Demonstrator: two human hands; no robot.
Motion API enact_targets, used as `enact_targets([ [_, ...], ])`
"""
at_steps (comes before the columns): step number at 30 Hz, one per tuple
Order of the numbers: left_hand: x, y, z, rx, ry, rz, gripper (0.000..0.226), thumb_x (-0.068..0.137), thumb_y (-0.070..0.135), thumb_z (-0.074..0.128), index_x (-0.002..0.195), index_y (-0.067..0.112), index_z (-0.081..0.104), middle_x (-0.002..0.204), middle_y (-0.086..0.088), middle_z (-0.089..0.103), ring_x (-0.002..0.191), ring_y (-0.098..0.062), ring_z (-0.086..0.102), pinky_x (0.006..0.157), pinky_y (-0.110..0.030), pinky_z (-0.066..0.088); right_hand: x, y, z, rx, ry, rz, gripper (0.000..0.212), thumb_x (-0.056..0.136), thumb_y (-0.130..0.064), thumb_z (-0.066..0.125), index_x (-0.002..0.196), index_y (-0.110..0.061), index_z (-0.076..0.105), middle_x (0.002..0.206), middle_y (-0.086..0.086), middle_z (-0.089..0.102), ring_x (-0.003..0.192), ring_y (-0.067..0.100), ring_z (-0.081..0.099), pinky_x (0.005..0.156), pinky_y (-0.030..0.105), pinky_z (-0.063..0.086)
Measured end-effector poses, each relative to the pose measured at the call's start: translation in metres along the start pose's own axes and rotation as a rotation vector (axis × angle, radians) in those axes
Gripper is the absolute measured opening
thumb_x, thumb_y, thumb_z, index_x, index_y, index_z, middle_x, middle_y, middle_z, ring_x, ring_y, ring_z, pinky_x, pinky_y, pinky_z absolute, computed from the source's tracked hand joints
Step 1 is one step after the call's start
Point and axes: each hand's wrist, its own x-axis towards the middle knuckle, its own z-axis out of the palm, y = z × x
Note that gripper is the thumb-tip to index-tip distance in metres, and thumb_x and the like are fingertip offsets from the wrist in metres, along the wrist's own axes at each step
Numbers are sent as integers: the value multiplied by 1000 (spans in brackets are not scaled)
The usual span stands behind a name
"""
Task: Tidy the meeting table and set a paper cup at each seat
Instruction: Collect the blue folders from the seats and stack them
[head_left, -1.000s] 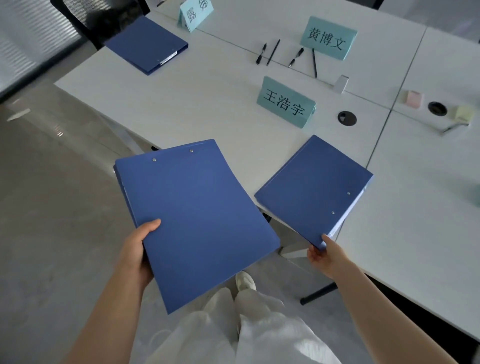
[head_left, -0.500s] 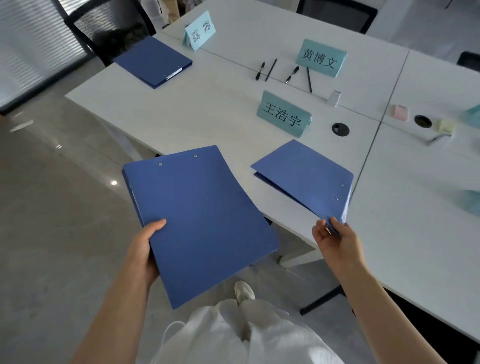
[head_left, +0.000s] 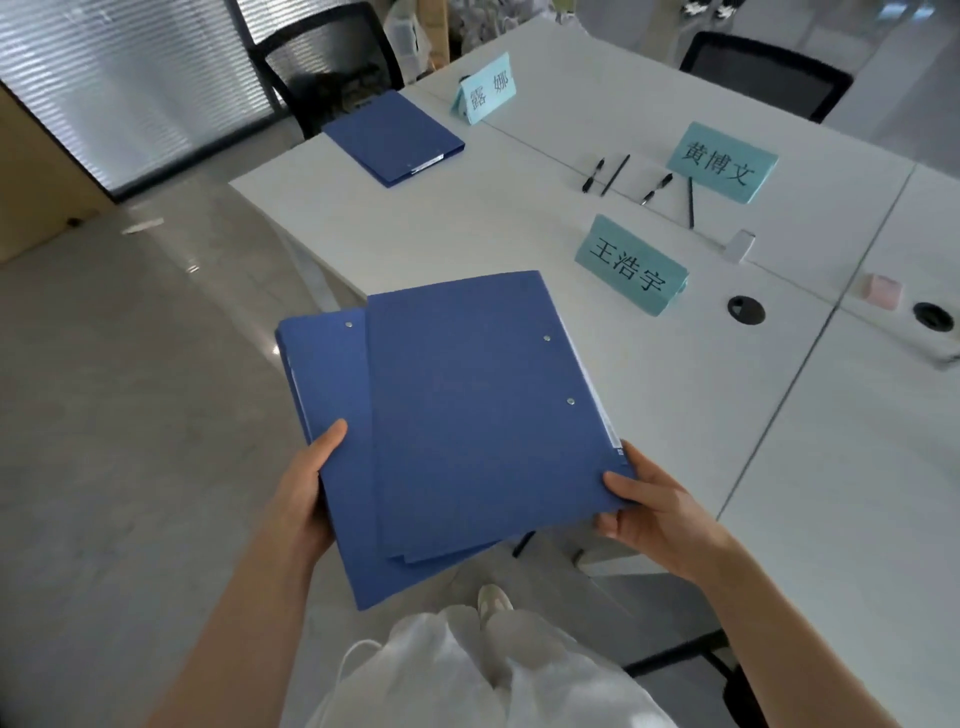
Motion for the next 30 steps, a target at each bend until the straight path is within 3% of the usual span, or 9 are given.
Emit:
enact_targets([
  [3, -1, 0, -5, -17, 31, 33, 32, 94, 34, 54, 117, 15, 65, 112, -7, 74, 94, -25, 73, 72, -40, 59, 17, -9, 3, -73, -122, 94, 45, 89, 2, 55, 131, -14, 51, 103, 11, 62, 66, 19, 60, 52, 27, 50],
  [7, -3, -1, -14, -59, 102, 57, 32, 92, 31, 57, 119, 16, 63, 110, -6, 74, 92, -25, 74, 67, -38, 61, 46, -19, 16, -262, -229, 222, 67, 75, -18, 81, 133, -15, 48, 99, 14, 59, 57, 16, 50, 54, 27, 51],
  [9, -3, -1, -24, -69, 147, 51, 31, 90, 31, 59, 118, 16, 63, 109, -7, 75, 89, -25, 74, 68, -39, 60, 59, -24, 27, -449, -234, 238, 57, 80, -21, 74, 131, -15, 48, 92, 12, 57, 55, 16, 42, 52, 26, 47],
  [12, -5, 0, -39, -101, 204, 51, 28, 89, 26, 60, 114, 16, 65, 110, -10, 74, 85, -25, 74, 72, -41, 58, 79, -29, 46, -975, -192, 172, 40, 88, -29, 63, 122, -12, 51, 86, 5, 59, 58, 15, 46, 54, 25, 44],
  [15, -5, 4, -59, -150, 266, 70, 32, 88, 23, 60, 118, 13, 63, 110, -10, 74, 84, -26, 74, 66, -40, 60, 101, -26, 65, -1430, -111, 17, 30, 89, -37, 63, 115, -24, 54, 99, -2, 64, 81, 13, 60, 70, 26, 48],
  [18, -5, 8, -77, -198, 298, 97, 38, 88, 24, 60, 124, 13, 60, 112, -10, 73, 86, -27, 74, 63, -40, 60, 115, -18, 87, -1635, -153, -145, 26, 91, -36, 59, 117, -36, 54, 86, -14, 58, 75, 1, 54, 67, 20, 41],
  [23, -2, 32, -127, -277, 335, 105, 29, 91, 25, 56, 117, 14, 63, 100, -6, 77, 81, -24, 75, 69, -41, 56, 162, 7, 137, -1619, -222, -147, 48, 94, -46, 50, 140, -42, 41, 107, -16, 48, 94, 0, 55, 81, 17, 40],
  [26, 4, 53, -162, -304, 348, 79, 28, 91, 27, 55, 113, 12, 63, 94, -7, 77, 77, -25, 75, 61, -38, 60, 188, 24, 187, -1366, -318, -40, 47, 96, -44, 48, 141, -50, 34, 123, -22, 54, 109, -1, 56, 90, 22, 46],
  [30, 13, 88, -212, -293, 337, 66, 37, 81, 30, 61, 113, 12, 64, 96, -9, 76, 78, -27, 74, 65, -40, 58, 229, 49, 256, -947, -314, 165, 38, 98, -41, 50, 135, -42, 45, 125, -16, 63, 110, 6, 64, 99, 36, 50],
])
